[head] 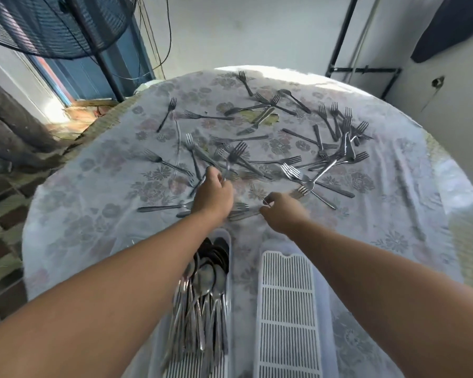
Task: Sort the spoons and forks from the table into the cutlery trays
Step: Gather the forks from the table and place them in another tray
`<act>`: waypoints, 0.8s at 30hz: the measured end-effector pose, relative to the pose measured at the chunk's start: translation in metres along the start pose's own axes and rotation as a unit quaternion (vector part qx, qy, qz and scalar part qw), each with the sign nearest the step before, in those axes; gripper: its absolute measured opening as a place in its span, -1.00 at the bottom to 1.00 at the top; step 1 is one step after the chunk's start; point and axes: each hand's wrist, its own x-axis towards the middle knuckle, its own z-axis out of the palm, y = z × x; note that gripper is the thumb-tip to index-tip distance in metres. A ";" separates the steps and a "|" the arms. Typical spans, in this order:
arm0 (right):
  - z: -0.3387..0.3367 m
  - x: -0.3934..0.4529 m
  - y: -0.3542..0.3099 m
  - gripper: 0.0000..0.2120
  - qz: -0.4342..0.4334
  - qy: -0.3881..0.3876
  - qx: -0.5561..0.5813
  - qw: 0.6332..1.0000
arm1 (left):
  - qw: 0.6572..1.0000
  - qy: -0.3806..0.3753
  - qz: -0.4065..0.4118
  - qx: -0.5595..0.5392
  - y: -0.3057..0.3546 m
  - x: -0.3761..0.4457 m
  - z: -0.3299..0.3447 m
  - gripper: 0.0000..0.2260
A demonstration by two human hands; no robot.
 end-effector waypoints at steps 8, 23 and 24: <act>0.022 0.002 -0.018 -0.75 0.008 0.047 -0.109 0.993 | 0.944 -0.110 0.118 0.288 -0.060 0.026 -0.023 -0.89; 0.038 0.005 -0.051 -0.60 0.151 0.095 0.074 0.981 | 0.952 -0.082 0.174 0.236 -0.089 0.043 -0.050 -0.74; 0.039 0.005 -0.053 -0.57 0.162 0.100 0.086 0.978 | 0.954 -0.077 0.167 0.236 -0.091 0.044 -0.054 -0.73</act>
